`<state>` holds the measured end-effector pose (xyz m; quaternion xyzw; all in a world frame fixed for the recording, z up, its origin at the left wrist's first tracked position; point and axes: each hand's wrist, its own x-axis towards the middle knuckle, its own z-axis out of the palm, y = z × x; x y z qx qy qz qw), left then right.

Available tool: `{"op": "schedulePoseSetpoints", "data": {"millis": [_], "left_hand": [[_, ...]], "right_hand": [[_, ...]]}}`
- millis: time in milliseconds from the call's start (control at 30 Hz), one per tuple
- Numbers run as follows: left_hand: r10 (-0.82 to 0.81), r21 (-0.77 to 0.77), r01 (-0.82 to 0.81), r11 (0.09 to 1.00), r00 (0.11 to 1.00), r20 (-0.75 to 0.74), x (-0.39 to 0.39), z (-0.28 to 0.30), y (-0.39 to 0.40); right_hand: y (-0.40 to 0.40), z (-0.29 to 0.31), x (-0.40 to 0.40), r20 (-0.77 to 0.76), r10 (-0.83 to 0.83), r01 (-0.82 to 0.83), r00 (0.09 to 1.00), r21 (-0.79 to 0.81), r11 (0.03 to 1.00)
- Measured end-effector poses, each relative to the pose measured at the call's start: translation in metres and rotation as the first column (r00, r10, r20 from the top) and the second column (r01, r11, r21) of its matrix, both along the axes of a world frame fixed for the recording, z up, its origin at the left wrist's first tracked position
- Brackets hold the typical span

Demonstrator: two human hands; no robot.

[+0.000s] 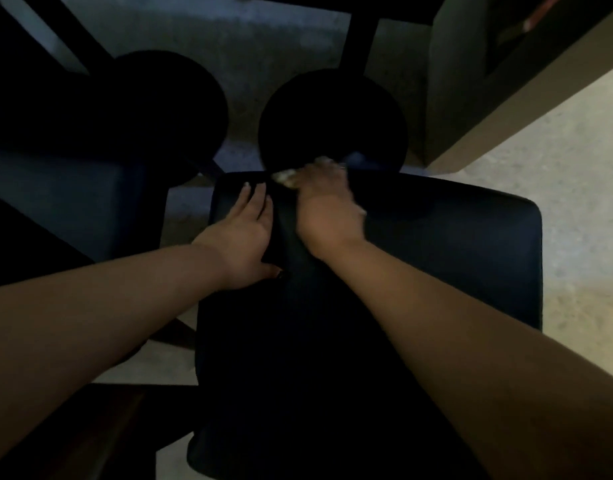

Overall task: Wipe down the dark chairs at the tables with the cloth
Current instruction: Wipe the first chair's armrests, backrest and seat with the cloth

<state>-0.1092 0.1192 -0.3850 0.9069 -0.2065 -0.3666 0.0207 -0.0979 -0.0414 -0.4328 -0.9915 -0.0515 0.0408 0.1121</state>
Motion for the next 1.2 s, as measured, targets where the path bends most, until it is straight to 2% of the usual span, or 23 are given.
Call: {"op": "schedulePoseSetpoints", "data": {"millis": [100, 200, 333, 467, 600, 733, 800, 867, 900, 933, 1000, 1100, 1200], "left_hand": [[-0.029, 0.013, 0.029, 1.000, 1.000, 0.006, 0.001, 0.002, -0.002], [-0.042, 0.022, 0.042, 0.999, 0.999, -0.001, 0.003, 0.005, -0.012], [-0.101, -0.046, 0.102, 0.994, 0.995, 0.014, -0.004, 0.008, -0.051], [-0.188, -0.068, 0.189, 0.980, 0.982, 0.018, -0.023, 0.006, -0.093], [-0.214, 0.037, 0.212, 0.977, 0.973, 0.087, -0.037, -0.005, -0.117], [-0.185, 0.030, 0.182, 0.983, 0.977, 0.105, -0.039, -0.010, -0.115], [-0.182, 0.025, 0.180, 0.983, 0.977, 0.112, -0.040, -0.009, -0.115], [-0.171, 0.018, 0.171, 0.985, 0.979, 0.109, -0.042, -0.008, -0.116], [-0.164, 0.009, 0.164, 0.987, 0.981, 0.104, -0.042, -0.007, -0.115], [-0.157, -0.005, 0.159, 0.987, 0.983, 0.095, -0.041, -0.006, -0.113], [-0.159, -0.050, 0.162, 0.986, 0.985, 0.070, -0.038, -0.003, -0.107], [-0.160, -0.124, 0.166, 0.978, 0.985, 0.062, -0.027, 0.002, -0.089], [-0.090, -0.010, 0.091, 0.996, 0.990, 0.105, -0.004, 0.007, -0.058]], "right_hand": [[0.011, -0.002, 0.001, -0.019, 0.054, -0.053, 0.998, 0.053, 0.997], [-0.026, 0.000, -0.011, -0.018, 0.027, -0.026, 0.999, 0.081, 0.996], [-0.113, 0.005, -0.033, -0.048, -0.135, 0.138, 0.990, 0.060, 0.989], [-0.195, 0.010, -0.050, -0.078, -0.380, 0.380, 0.922, -0.012, 0.925], [-0.229, 0.008, -0.063, -0.041, -0.580, 0.582, 0.813, 0.062, 0.811], [-0.227, 0.006, -0.059, -0.032, -0.686, 0.682, 0.727, 0.147, 0.716], [-0.229, 0.008, -0.060, -0.064, -0.788, 0.786, 0.612, 0.158, 0.598], [-0.231, 0.011, -0.069, -0.120, -0.891, 0.893, 0.437, 0.178, 0.414], [-0.229, 0.013, -0.073, -0.139, -0.914, 0.916, 0.382, 0.185, 0.355], [-0.226, 0.013, -0.077, -0.136, -0.921, 0.923, 0.365, 0.180, 0.339], [-0.216, 0.011, -0.083, -0.087, -0.914, 0.913, 0.396, 0.145, 0.382], [-0.185, 0.008, -0.084, -0.007, -0.865, 0.861, 0.501, 0.105, 0.498], [-0.128, 0.003, -0.077, 0.044, -0.758, 0.754, 0.650, 0.088, 0.651]]}}
